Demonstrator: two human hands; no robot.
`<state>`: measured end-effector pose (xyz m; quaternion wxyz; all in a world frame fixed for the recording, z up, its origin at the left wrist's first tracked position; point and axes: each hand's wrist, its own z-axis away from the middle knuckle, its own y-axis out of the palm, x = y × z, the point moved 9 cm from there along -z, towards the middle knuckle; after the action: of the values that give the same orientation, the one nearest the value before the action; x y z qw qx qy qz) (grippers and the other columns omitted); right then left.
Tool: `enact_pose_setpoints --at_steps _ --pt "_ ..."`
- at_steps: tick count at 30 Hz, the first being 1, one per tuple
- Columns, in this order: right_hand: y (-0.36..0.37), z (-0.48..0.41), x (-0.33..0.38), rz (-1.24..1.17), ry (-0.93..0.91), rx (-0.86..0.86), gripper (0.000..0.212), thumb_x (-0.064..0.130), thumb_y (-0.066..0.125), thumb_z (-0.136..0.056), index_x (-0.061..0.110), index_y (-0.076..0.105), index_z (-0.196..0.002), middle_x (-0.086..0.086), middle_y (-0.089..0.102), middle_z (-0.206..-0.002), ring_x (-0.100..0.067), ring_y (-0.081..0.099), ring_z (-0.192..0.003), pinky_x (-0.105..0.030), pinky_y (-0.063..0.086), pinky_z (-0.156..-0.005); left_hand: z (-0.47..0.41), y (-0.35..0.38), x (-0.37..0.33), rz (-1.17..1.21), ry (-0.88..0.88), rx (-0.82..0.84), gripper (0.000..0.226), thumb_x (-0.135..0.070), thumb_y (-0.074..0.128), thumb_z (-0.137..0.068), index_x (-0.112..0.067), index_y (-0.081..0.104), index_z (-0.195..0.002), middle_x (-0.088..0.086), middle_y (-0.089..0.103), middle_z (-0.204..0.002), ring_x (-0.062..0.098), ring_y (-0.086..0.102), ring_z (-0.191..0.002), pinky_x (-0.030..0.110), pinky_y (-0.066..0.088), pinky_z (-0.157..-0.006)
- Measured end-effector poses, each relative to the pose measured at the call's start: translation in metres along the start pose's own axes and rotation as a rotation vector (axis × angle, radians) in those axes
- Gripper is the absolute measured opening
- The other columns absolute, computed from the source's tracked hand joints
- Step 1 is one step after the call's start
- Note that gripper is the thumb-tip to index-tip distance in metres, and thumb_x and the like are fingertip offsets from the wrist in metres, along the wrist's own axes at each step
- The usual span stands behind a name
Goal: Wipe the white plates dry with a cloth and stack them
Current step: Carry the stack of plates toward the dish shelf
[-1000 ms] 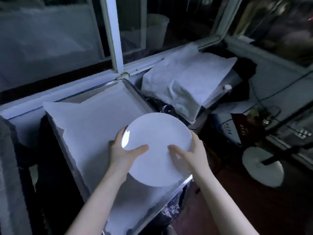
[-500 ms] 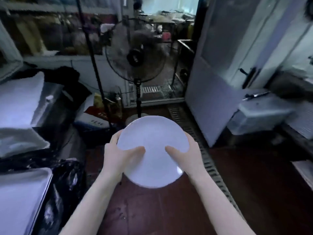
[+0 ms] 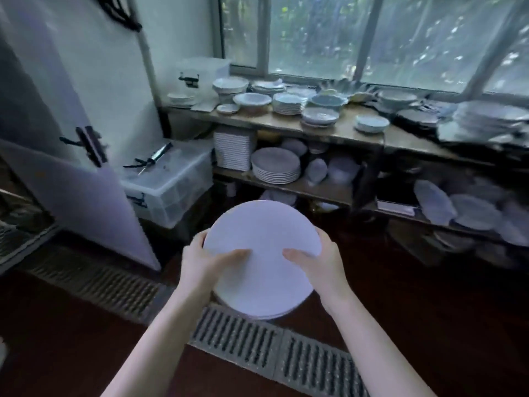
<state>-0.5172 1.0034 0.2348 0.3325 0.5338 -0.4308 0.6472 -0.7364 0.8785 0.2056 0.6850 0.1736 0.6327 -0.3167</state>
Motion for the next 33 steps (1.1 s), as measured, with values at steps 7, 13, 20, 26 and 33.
enact_pose_setpoints --at_steps 7,13,20,26,33 --pt "-0.174 -0.079 -0.051 0.003 0.162 -0.392 0.064 0.031 0.078 -0.061 0.025 0.061 -0.123 -0.007 0.063 -0.117 -0.022 0.065 -0.098 -0.047 0.059 -0.08 -0.071 0.24 -0.027 -0.02 0.003 0.352 0.084 -0.042 0.091 -0.036 -0.028 0.062 -0.114 -0.008 0.068 -0.105 0.013 0.068 -0.091 0.034 0.059 -0.071" --pt "-0.262 -0.201 -0.068 0.03 0.203 -0.522 0.065 0.026 0.079 -0.06 0.021 0.061 -0.123 -0.012 0.063 -0.117 -0.027 0.065 -0.102 -0.05 0.058 -0.085 -0.162 0.396 -0.049 0.037 -0.031 0.476 0.096 -0.044 0.09 -0.028 -0.025 0.062 -0.118 -0.003 0.068 -0.109 0.013 0.07 -0.09 0.029 0.057 -0.064" --pt "-0.325 -0.35 -0.06 0.054 0.194 -0.578 0.068 0.029 0.079 -0.063 0.014 0.059 -0.126 -0.01 0.065 -0.116 -0.029 0.061 -0.11 -0.05 0.054 -0.092 -0.275 0.516 -0.107 0.008 -0.011 0.532 0.08 -0.032 0.091 -0.035 -0.029 0.061 -0.11 0.001 0.066 -0.114 0.019 0.069 -0.095 0.041 0.06 -0.079" --pt "-0.37 -0.482 -0.071 0.055 0.158 -0.568 0.047 0.013 0.085 -0.073 0.02 0.058 -0.11 -0.008 0.067 -0.111 -0.024 0.066 -0.101 -0.048 0.057 -0.087 -0.369 0.603 -0.127 -0.002 -0.007 0.489 0.08 -0.029 0.09 -0.038 -0.022 0.064 -0.113 0.003 0.067 -0.112 0.02 0.069 -0.094 0.038 0.06 -0.076" --pt "-0.421 -0.664 -0.089 0.1 0.142 -0.465 0.059 0.016 0.084 -0.074 0.013 0.058 -0.128 -0.012 0.062 -0.119 -0.03 0.058 -0.114 -0.049 0.053 -0.094 -0.49 0.709 -0.145 0.03 -0.065 0.385 0.077 -0.031 0.091 -0.031 -0.026 0.069 -0.105 0.0 0.072 -0.104 0.021 0.072 -0.091 0.047 0.059 -0.084"
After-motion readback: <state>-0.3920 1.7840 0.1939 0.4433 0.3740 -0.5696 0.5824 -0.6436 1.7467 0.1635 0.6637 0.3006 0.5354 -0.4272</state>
